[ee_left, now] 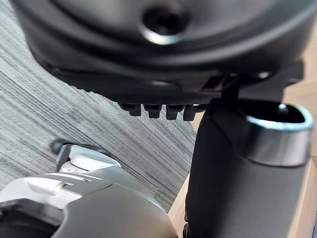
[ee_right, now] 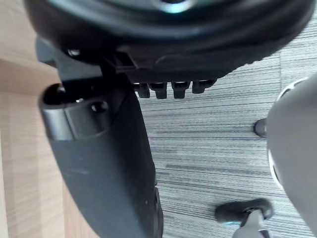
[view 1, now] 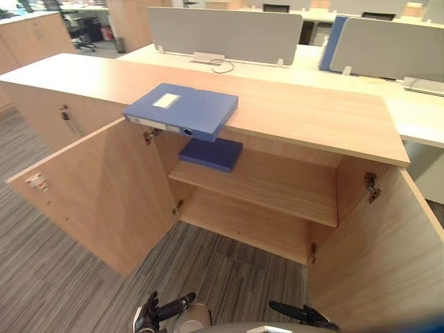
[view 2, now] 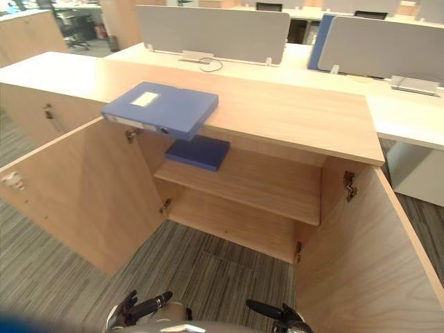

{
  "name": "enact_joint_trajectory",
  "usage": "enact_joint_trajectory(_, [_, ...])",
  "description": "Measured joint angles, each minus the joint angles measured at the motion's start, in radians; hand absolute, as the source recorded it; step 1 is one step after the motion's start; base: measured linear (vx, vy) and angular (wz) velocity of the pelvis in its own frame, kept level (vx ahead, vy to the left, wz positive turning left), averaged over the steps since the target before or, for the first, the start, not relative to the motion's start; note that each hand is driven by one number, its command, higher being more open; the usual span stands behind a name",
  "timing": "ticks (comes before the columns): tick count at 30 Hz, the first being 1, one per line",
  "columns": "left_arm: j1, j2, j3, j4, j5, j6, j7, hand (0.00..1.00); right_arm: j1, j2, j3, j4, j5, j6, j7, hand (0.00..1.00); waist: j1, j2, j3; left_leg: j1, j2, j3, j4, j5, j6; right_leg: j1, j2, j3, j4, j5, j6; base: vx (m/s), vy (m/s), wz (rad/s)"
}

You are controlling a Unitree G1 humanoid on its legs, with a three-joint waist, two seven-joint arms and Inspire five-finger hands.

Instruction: Walk over to the cabinet, pick up the folder, carry it to the office cabinet, place the folder inside the office cabinet, then close the office cabinet door

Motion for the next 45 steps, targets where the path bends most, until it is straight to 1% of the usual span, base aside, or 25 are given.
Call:
enact_joint_trajectory(2, [-0.033,0.041,0.002,0.014,0.001,-0.002,0.012,1.00,-0.001,0.031,0.038,0.003,-0.001,-0.002,-0.005,1.00,-0.014,-0.059,0.008,0.023,-0.059,-0.028,-0.026,-0.003,-0.005,-0.002,-0.053,0.021,0.005,-0.002,0.018,0.35,0.153,0.06])
enact_joint_trajectory(4, [-0.052,0.044,0.010,0.032,-0.016,0.001,0.020,1.00,-0.007,0.037,0.039,0.014,-0.001,-0.001,-0.003,1.00,-0.005,-0.066,0.016,0.025,-0.088,-0.083,-0.011,-0.002,-0.005,0.007,-0.066,0.028,0.010,0.020,0.032,0.21,0.099,0.10])
enact_joint_trajectory(6, [-0.046,0.029,0.016,0.060,-0.053,0.001,0.032,1.00,-0.020,0.029,0.039,0.014,-0.001,-0.003,-0.003,1.00,0.000,-0.045,0.023,0.077,-0.086,-0.088,-0.045,-0.002,-0.005,0.017,-0.074,0.046,0.031,0.057,0.042,0.15,0.112,-0.16])
enact_joint_trajectory(8, [-0.019,0.015,0.030,0.078,-0.072,0.004,0.044,1.00,-0.015,0.028,0.034,0.015,-0.002,-0.010,-0.003,1.00,-0.001,-0.021,0.000,0.140,-0.091,-0.082,-0.128,-0.002,-0.003,0.013,-0.093,0.090,0.051,0.085,0.072,0.06,0.095,-0.33])
enact_joint_trajectory(11, [0.008,0.001,0.028,0.088,-0.040,0.005,0.046,1.00,-0.003,0.009,0.028,0.011,-0.005,-0.008,0.001,1.00,-0.002,0.000,-0.016,0.194,-0.120,-0.055,-0.215,0.024,0.026,-0.018,-0.137,0.113,0.110,0.086,0.074,0.04,0.104,-0.32])
enact_joint_trajectory(14, [0.034,-0.022,0.018,0.092,-0.016,0.005,0.050,1.00,0.044,-0.022,-0.077,-0.007,-0.040,-0.002,0.008,1.00,-0.003,0.031,-0.022,0.283,-0.166,-0.024,-0.308,0.042,0.060,-0.117,-0.211,0.156,0.363,0.084,0.075,0.04,0.187,-0.24])
enact_joint_trajectory(15, [0.045,-0.017,0.012,0.091,-0.002,0.005,0.051,1.00,0.046,-0.022,-0.114,-0.011,-0.041,0.001,0.008,1.00,-0.005,0.024,-0.018,0.317,-0.191,-0.004,-0.330,0.039,0.076,-0.174,-0.256,0.159,0.508,0.092,0.060,0.00,0.235,-0.34])
enact_joint_trajectory(16, [0.057,-0.013,0.006,0.091,0.001,0.006,0.052,1.00,0.048,-0.022,-0.122,-0.019,-0.041,-0.001,0.009,1.00,-0.015,0.023,-0.017,0.348,-0.208,0.013,-0.340,0.038,0.087,-0.208,-0.291,0.139,0.603,0.121,0.011,-0.01,0.223,-0.33])
enact_joint_trajectory(18, [0.068,-0.011,0.003,0.087,0.001,0.007,0.053,1.00,0.053,-0.021,-0.120,-0.035,-0.042,-0.007,0.006,1.00,-0.034,0.027,-0.015,0.381,-0.212,0.025,-0.355,0.036,0.109,-0.203,-0.326,0.073,0.634,0.138,-0.015,-0.02,0.147,-0.25])
enact_joint_trajectory(20, [0.069,-0.013,0.001,0.060,0.002,0.010,0.057,1.00,0.045,-0.018,-0.119,-0.036,-0.041,-0.007,0.005,1.00,-0.043,0.035,-0.010,0.395,-0.185,0.039,-0.371,0.034,0.116,-0.200,-0.298,0.008,0.571,0.049,0.040,-0.03,0.054,-0.30])
enact_joint_trajectory(22, [0.065,-0.014,-0.001,0.012,0.003,0.013,0.059,1.00,0.037,-0.013,-0.109,-0.042,-0.040,-0.006,0.010,1.00,-0.051,0.033,-0.003,0.386,-0.149,0.039,-0.371,0.027,0.105,-0.219,-0.221,-0.031,0.455,-0.012,0.050,-0.09,-0.054,-0.15])
enact_joint_trajectory(23, [0.066,-0.016,-0.001,-0.043,0.001,0.014,0.060,1.00,0.035,-0.014,-0.077,-0.048,-0.041,-0.008,0.010,1.00,-0.049,0.023,0.004,0.382,-0.134,0.037,-0.367,0.019,0.092,-0.232,-0.164,-0.031,0.343,-0.013,0.052,-0.11,-0.114,-0.04])
enact_joint_trajectory(24, [0.066,-0.017,-0.001,-0.073,0.001,0.014,0.060,1.00,0.032,-0.013,-0.058,-0.048,-0.041,-0.008,0.010,1.00,-0.049,0.012,0.010,0.379,-0.133,0.036,-0.362,0.015,0.086,-0.228,-0.142,-0.025,0.271,-0.006,0.054,-0.10,-0.139,0.12])
enact_joint_trajectory(25, [0.075,-0.010,0.004,-0.137,0.000,0.012,0.055,1.00,0.033,-0.008,-0.023,-0.051,-0.037,-0.008,0.012,1.00,-0.053,-0.014,0.011,0.367,-0.148,0.011,-0.334,0.002,0.065,-0.224,-0.128,-0.020,0.197,0.044,0.005,-0.05,-0.209,0.30])
enact_joint_trajectory(27, [0.093,-0.044,0.012,-0.228,-0.006,0.012,0.049,1.00,0.041,-0.017,0.017,-0.048,-0.047,-0.007,0.014,1.00,-0.047,-0.009,-0.008,0.346,-0.135,-0.030,-0.304,-0.020,0.042,-0.214,-0.105,-0.042,0.163,0.031,0.002,0.02,-0.176,0.28])
enact_joint_trajectory(29, [0.128,-0.105,0.021,-0.356,-0.045,0.009,0.047,1.00,0.034,-0.019,0.072,-0.051,-0.053,-0.014,0.016,1.00,-0.037,0.015,-0.019,0.251,-0.083,-0.044,-0.162,-0.083,0.003,-0.219,-0.042,-0.053,0.106,0.037,-0.009,0.06,-0.199,0.12])
enact_joint_trajectory(32, [0.142,-0.146,0.044,-0.405,-0.091,0.009,0.046,1.00,0.032,-0.039,0.108,-0.048,-0.079,-0.009,0.015,1.00,-0.002,0.043,-0.017,0.144,-0.013,-0.034,0.043,-0.171,-0.024,-0.183,0.036,-0.047,0.030,0.070,-0.043,0.14,-0.152,-0.17])
enact_joint_trajectory(34, [0.144,-0.150,0.061,-0.405,-0.097,0.011,0.050,1.00,0.033,-0.035,0.107,-0.048,-0.078,-0.003,0.003,1.00,0.004,0.033,-0.019,0.145,-0.006,-0.035,0.051,-0.189,-0.025,-0.166,0.044,-0.030,0.009,0.073,-0.048,0.23,-0.095,-0.23])
enact_joint_trajectory(37, [0.135,-0.149,0.072,-0.415,-0.097,0.011,0.052,1.00,0.023,-0.017,0.103,-0.045,-0.077,0.000,0.001,1.00,0.008,-0.001,-0.005,0.136,-0.021,-0.045,-0.033,-0.190,-0.022,-0.156,0.013,0.028,0.002,0.072,-0.049,0.19,0.017,-0.30])
enact_joint_trajectory(38, [0.133,-0.148,0.073,-0.425,-0.099,0.011,0.053,1.00,0.021,-0.010,0.095,-0.044,-0.077,0.000,0.001,1.00,0.007,-0.009,-0.003,0.132,-0.025,-0.050,-0.116,-0.160,-0.023,-0.153,-0.001,0.035,0.005,0.072,-0.048,0.16,0.067,-0.23])
enact_joint_trajectory(39, [0.134,-0.148,0.068,-0.438,-0.114,0.011,0.051,1.00,0.025,-0.016,0.089,-0.044,-0.077,0.000,0.005,1.00,0.006,0.006,-0.012,0.136,-0.017,-0.063,-0.223,0.000,-0.022,-0.143,0.006,0.034,0.005,0.067,-0.036,0.18,0.083,-0.21])
enact_joint_trajectory(40, [0.133,-0.140,0.067,-0.441,-0.126,0.011,0.047,1.00,0.028,-0.017,0.082,-0.038,-0.078,0.001,0.005,1.00,0.008,0.000,-0.017,0.145,-0.020,-0.068,-0.233,0.013,-0.050,-0.136,0.003,0.037,0.004,0.060,-0.024,0.22,0.091,0.00])
enact_joint_trajectory(41, [0.135,-0.114,0.067,-0.446,-0.162,0.013,0.045,1.00,0.043,0.001,0.072,-0.036,-0.077,0.000,0.002,1.00,0.006,-0.026,-0.046,0.171,-0.042,-0.068,-0.281,0.031,-0.038,-0.136,-0.023,0.035,0.005,0.058,-0.017,0.26,0.101,0.10])
enact_joint_trajectory(43, [0.135,-0.078,0.067,-0.475,-0.303,0.012,0.037,1.00,0.052,0.020,0.070,-0.026,-0.078,0.000,0.004,1.00,0.008,-0.051,-0.077,0.225,-0.057,-0.067,-0.375,0.061,-0.026,-0.130,-0.047,0.036,0.012,0.057,-0.011,0.27,0.096,0.17])
enact_joint_trajectory(45, [0.139,-0.061,0.071,-0.503,-0.410,0.012,0.029,1.00,0.054,0.020,0.070,-0.023,-0.079,0.006,0.019,1.00,0.010,-0.045,-0.084,0.252,-0.061,-0.070,-0.397,0.064,-0.023,-0.121,-0.052,0.036,0.026,0.066,0.003,0.15,0.080,0.11])
